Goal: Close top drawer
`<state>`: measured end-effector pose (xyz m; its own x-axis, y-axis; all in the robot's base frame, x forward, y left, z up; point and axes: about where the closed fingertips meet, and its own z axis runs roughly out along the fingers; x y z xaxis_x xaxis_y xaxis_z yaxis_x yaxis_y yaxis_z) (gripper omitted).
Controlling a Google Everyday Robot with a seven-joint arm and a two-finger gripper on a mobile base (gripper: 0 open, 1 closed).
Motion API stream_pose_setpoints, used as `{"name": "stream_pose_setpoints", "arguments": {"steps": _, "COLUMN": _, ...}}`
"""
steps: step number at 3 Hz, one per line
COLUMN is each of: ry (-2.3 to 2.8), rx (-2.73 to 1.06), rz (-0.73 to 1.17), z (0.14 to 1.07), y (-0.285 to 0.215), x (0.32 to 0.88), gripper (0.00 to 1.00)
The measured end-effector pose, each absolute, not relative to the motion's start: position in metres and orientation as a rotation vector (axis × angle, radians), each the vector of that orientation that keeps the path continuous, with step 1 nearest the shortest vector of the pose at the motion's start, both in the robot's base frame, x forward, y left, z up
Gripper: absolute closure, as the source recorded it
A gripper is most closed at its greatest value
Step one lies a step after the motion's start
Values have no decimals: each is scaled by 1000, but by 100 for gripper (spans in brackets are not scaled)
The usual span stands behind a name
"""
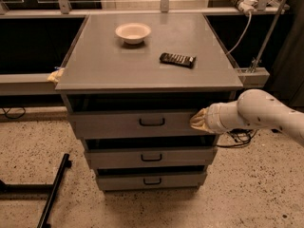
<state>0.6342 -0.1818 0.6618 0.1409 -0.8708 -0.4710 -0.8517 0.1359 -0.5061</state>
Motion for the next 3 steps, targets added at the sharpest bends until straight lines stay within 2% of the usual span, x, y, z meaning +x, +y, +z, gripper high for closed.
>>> {"name": "stream_pose_setpoints", "arguments": {"steps": 1, "ry": 1678, "rx": -1687, "rz": -10, "z": 664, "y": -181, "x": 629, "gripper": 100}}
{"name": "stream_pose_setpoints", "arguments": {"steps": 3, "ry": 1608, "rx": -1642, "rz": 317, "z": 738, "y": -179, "x": 543, "gripper": 100}}
